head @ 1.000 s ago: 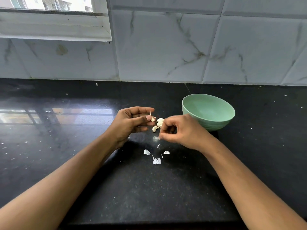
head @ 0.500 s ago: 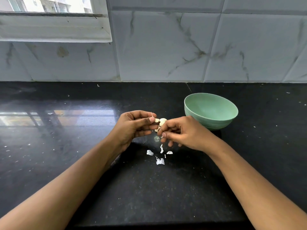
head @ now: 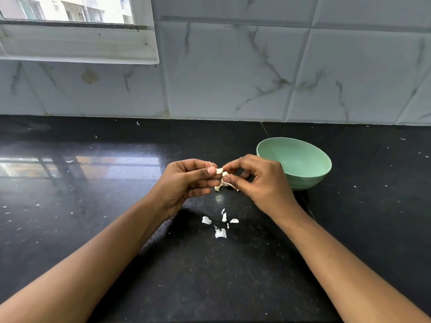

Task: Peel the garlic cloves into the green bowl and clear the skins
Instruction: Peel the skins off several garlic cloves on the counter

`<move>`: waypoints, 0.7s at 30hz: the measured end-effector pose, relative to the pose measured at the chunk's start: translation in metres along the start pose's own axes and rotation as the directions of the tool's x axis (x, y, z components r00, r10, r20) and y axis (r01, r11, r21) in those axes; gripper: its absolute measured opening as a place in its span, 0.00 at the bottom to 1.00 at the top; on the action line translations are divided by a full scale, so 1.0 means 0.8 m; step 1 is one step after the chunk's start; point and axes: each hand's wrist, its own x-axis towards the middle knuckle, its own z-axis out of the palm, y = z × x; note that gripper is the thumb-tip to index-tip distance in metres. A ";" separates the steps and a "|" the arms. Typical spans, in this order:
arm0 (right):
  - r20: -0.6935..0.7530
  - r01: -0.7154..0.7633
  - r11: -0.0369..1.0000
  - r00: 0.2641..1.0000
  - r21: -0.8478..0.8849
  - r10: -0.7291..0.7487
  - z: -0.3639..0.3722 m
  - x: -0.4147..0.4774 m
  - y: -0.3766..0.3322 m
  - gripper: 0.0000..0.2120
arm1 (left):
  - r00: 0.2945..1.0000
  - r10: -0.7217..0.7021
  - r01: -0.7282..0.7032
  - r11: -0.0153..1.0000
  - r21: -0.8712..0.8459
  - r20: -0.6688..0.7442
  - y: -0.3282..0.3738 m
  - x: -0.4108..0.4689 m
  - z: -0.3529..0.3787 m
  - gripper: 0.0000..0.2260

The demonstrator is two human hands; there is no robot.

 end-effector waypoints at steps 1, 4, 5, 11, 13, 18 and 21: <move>-0.007 0.000 1.000 1.000 -0.001 0.000 -0.001 0.000 -0.001 0.08 | 1.000 -0.002 0.002 1.000 0.001 0.001 0.000 -0.001 0.001 0.07; -0.019 0.038 0.999 0.999 -0.016 -0.038 -0.001 0.001 -0.002 0.06 | 1.000 -0.004 0.004 1.000 0.009 0.005 0.001 -0.001 0.004 0.07; -0.025 0.046 0.999 0.999 -0.024 -0.047 -0.001 0.001 -0.002 0.05 | 1.000 -0.007 0.007 1.000 0.008 0.004 0.000 -0.002 0.005 0.07; -0.037 0.088 0.994 0.995 -0.069 -0.090 -0.004 0.001 -0.005 0.06 | 1.000 -0.021 0.021 0.999 -0.024 -0.007 0.001 -0.003 0.007 0.07; -0.039 0.095 0.993 0.994 -0.075 -0.098 -0.004 0.000 -0.005 0.05 | 1.000 -0.021 0.021 0.999 -0.033 -0.010 0.001 -0.003 0.007 0.07; -0.049 0.090 0.992 0.994 -0.089 -0.095 -0.006 0.000 -0.004 0.05 | 0.999 -0.033 0.033 0.999 -0.042 -0.013 0.002 -0.003 0.009 0.07; -0.049 0.093 0.991 0.994 -0.094 -0.098 -0.007 0.001 -0.004 0.05 | 0.999 -0.040 0.039 0.999 -0.034 -0.014 0.002 -0.003 0.010 0.07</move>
